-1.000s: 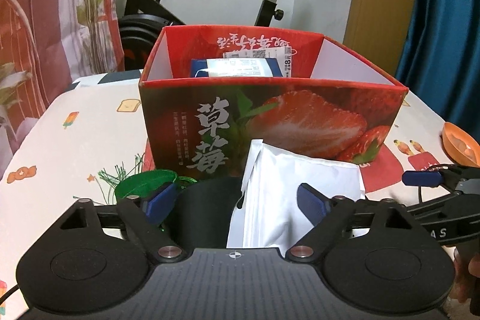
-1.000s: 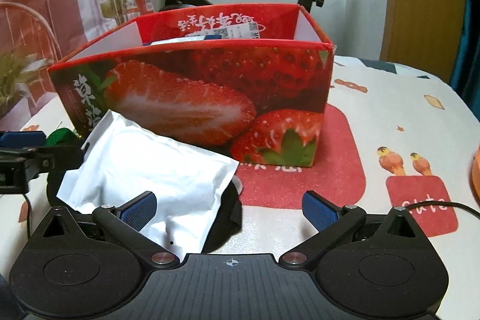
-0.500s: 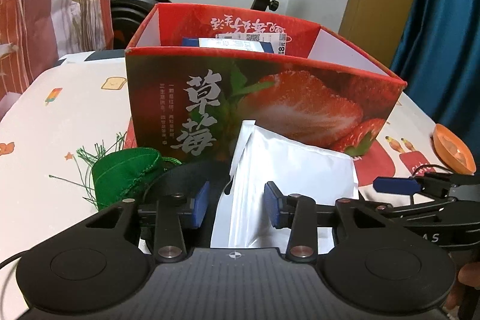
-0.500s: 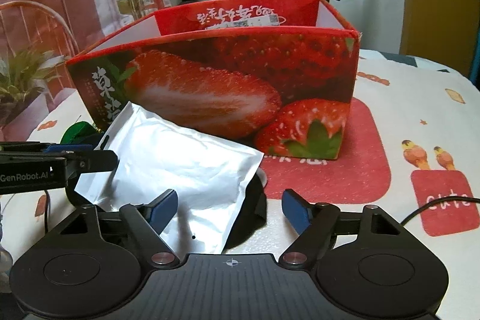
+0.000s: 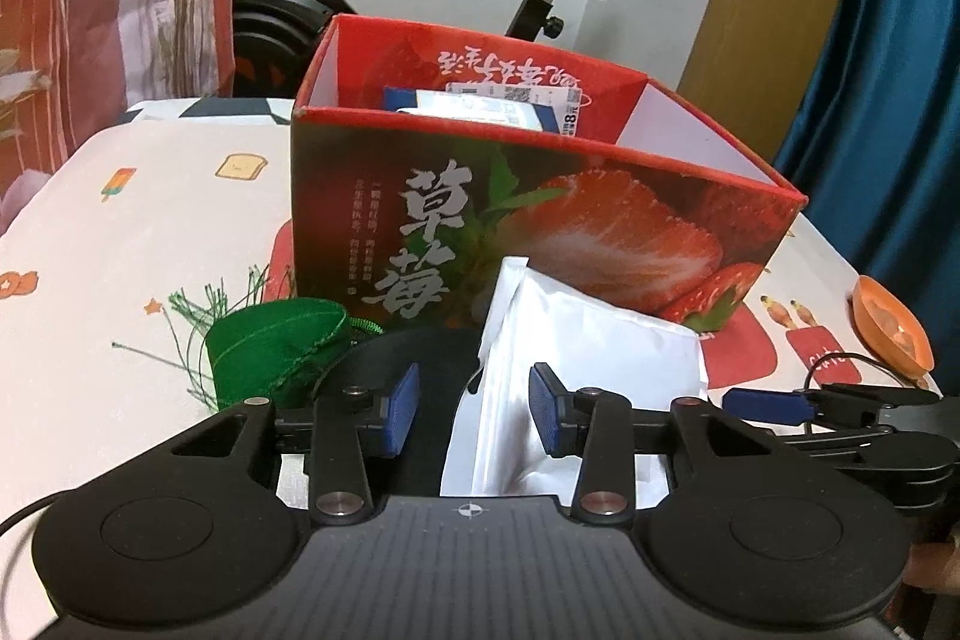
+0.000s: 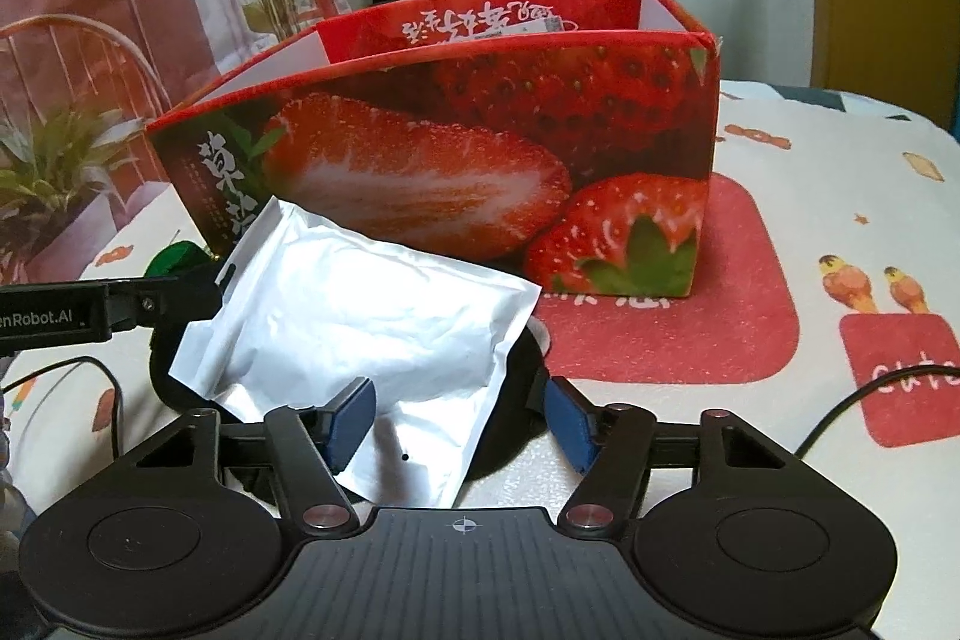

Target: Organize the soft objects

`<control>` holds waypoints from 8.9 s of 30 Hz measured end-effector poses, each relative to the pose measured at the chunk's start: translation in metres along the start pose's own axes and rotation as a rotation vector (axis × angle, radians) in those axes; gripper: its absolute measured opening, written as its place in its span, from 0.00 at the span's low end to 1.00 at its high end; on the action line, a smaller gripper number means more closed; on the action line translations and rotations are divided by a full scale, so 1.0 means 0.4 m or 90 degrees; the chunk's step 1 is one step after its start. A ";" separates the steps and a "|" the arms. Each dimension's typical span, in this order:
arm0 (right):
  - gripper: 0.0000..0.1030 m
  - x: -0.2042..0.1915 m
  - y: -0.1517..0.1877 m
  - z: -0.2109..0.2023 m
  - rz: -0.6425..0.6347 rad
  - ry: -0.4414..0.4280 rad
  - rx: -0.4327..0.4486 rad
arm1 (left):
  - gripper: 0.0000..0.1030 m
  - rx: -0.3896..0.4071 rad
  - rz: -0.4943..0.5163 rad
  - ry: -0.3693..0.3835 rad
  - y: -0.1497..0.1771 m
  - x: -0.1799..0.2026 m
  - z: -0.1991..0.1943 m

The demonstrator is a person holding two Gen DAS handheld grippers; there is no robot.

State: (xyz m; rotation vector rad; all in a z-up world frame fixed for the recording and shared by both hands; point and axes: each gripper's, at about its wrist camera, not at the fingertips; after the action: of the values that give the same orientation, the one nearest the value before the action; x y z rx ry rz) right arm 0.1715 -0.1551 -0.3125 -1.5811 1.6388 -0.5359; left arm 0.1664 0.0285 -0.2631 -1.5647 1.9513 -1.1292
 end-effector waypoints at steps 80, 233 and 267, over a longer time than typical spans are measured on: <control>0.05 0.097 -0.001 -0.037 0.059 -0.017 0.011 | 0.23 -0.083 -0.034 0.055 0.050 0.071 0.053; 0.75 0.021 -0.007 -0.006 0.009 0.006 0.026 | 0.75 -0.002 -0.021 -0.106 0.026 -0.010 -0.024; 0.44 0.018 -0.006 -0.016 0.020 -0.060 0.046 | 0.67 -0.037 -0.007 -0.081 0.096 0.005 0.026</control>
State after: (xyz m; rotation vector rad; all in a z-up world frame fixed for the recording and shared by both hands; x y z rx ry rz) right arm 0.1688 -0.1637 -0.3087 -1.5030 1.5553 -0.4910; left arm 0.1496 0.0248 -0.2990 -1.6368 1.9098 -0.9603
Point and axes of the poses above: each gripper's, at about its wrist camera, not at the fingertips, and z roughly the way its jaws point, x to its right, y to its underside, and after that the axes turned 3 degrees about x, right-handed
